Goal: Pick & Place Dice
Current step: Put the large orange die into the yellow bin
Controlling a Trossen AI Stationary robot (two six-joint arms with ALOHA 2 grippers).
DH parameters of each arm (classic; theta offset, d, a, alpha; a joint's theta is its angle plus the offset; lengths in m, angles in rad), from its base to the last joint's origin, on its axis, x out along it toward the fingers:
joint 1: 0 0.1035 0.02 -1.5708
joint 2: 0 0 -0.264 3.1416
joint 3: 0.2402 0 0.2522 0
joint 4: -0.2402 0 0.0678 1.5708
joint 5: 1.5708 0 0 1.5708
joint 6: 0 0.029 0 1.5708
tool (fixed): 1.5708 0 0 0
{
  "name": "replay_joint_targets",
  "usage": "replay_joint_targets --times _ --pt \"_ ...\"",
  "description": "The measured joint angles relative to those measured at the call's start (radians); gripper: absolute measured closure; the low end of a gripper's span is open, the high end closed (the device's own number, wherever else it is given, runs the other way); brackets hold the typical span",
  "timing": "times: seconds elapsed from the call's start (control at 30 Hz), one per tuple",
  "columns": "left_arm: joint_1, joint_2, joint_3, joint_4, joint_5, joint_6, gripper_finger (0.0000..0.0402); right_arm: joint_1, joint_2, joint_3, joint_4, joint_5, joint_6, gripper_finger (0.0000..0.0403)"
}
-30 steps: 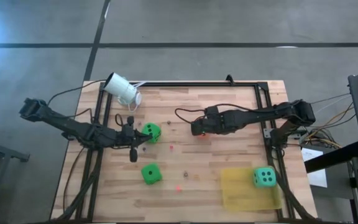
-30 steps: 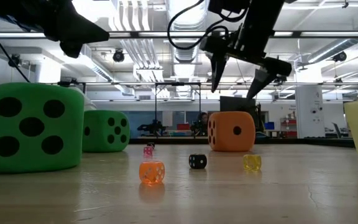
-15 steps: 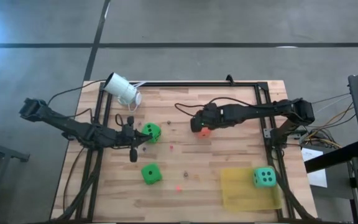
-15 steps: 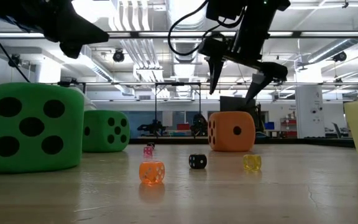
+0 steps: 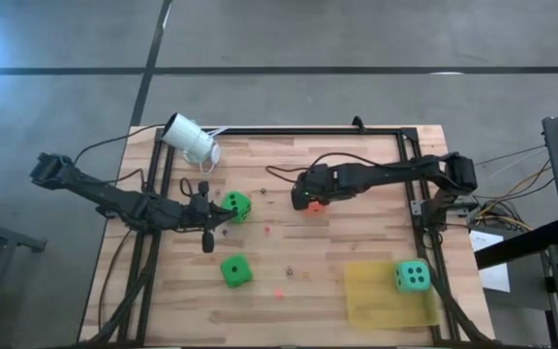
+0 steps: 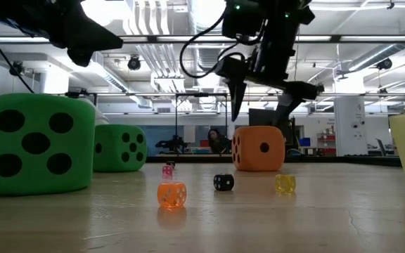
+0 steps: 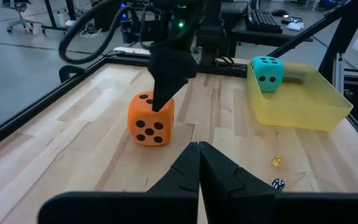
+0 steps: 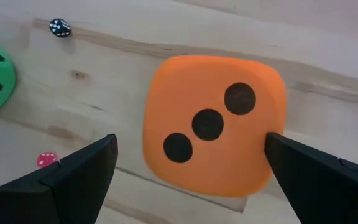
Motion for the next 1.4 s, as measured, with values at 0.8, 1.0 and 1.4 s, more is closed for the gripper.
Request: replay_joint_targets --times 0.8,1.0,1.4 --pt "0.0 0.0 0.0 -0.041 0.0 -0.003 0.0396 -0.02 0.039 0.113 -0.125 0.015 0.002 0.0003" --pt "0.0 0.0 0.0 -0.041 0.0 -0.004 0.0396 -0.019 0.055 0.111 -0.111 0.011 -0.008 0.0003" --pt "0.0 0.0 0.0 -0.041 0.0 -0.004 0.0396 -0.027 0.071 0.113 -0.116 -0.004 -0.024 0.0003"
